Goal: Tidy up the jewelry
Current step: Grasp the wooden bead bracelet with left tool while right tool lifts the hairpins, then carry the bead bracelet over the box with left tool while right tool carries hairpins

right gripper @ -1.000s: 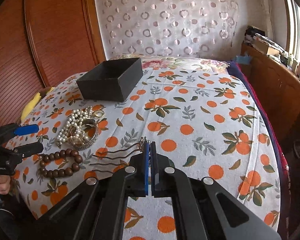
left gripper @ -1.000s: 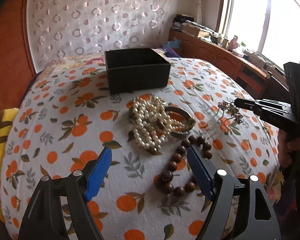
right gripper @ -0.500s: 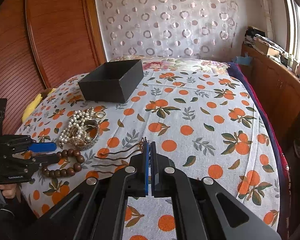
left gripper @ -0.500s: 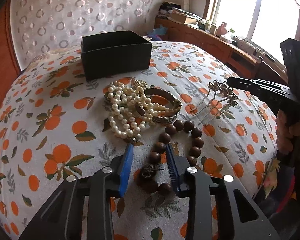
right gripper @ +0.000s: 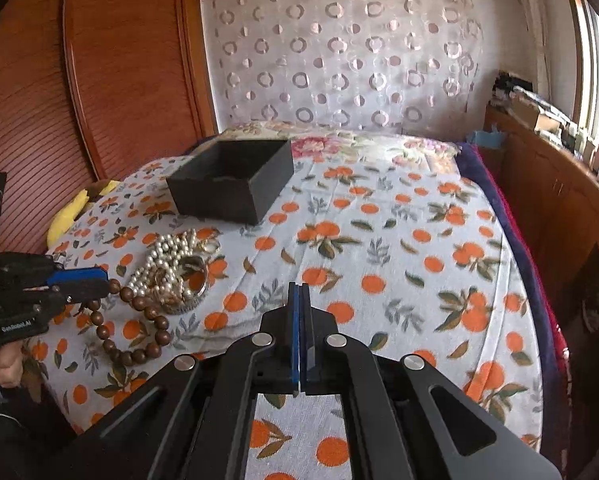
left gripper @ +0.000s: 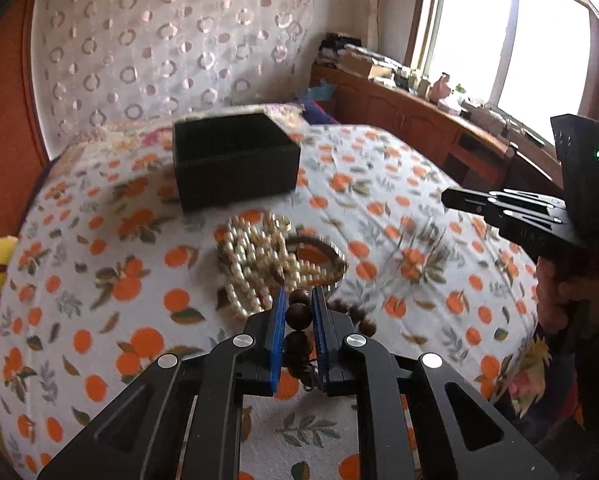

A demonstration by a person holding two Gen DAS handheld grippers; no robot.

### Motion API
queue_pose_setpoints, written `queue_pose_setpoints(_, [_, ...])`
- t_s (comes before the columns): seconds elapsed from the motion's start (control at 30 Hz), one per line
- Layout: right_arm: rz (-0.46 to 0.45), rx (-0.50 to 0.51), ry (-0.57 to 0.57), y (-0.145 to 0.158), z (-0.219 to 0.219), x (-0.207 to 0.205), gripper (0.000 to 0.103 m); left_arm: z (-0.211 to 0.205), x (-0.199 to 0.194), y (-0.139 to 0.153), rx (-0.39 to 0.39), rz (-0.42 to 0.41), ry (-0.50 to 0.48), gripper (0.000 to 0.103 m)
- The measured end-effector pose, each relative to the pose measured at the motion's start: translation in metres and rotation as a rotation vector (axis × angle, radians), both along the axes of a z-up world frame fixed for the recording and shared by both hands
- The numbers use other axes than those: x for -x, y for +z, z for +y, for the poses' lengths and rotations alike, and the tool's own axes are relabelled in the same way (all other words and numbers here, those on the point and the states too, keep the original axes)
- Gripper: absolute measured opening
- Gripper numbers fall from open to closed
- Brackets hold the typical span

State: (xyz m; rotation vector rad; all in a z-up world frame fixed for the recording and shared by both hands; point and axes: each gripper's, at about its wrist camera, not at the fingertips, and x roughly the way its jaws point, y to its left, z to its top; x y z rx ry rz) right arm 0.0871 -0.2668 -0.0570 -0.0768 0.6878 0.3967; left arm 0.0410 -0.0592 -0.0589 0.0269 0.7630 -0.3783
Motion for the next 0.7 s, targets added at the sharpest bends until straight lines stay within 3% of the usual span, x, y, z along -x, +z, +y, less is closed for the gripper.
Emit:
queue_pose_setpoints(0.13, [-0.013, 0.022, 0.007, 0.005, 0.003, -0.002, 0.0, 0.004, -0.002, 0.013, 0.008, -0.03, 0.006, 0.012])
queue_pose_setpoints(0.37, [0.056, 0.02, -0.022, -0.017, -0.005, -0.011, 0.001, 0.003, 0.002, 0.016, 0.017, -0.044, 0.004, 0.012])
queue_pose_setpoints(0.4, [0.068, 0.018, -0.03, -0.021, -0.007, -0.013, 0.012, 0.003, 0.003, 0.015, 0.016, -0.041, 0.005, 0.012])
queue_pose_setpoints(0.43, [0.076, 0.008, -0.037, -0.026, -0.008, -0.013, 0.033, 0.003, 0.002, 0.014, 0.017, -0.038, 0.006, 0.012])
queue_pose_setpoints(0.5, [0.093, -0.027, -0.027, -0.032, -0.009, -0.016, 0.051, 0.003, 0.002, 0.013, 0.019, -0.034, 0.006, 0.012])
queue_pose_setpoints(0.63, [0.137, -0.017, -0.006, -0.043, -0.001, -0.019, 0.051, 0.002, 0.001, 0.012, 0.019, -0.039, 0.006, 0.012])
queue_pose_setpoints(0.7, [0.166, -0.007, 0.007, -0.048, 0.003, -0.022, 0.044, 0.002, 0.001, 0.014, 0.018, -0.042, 0.004, 0.012])
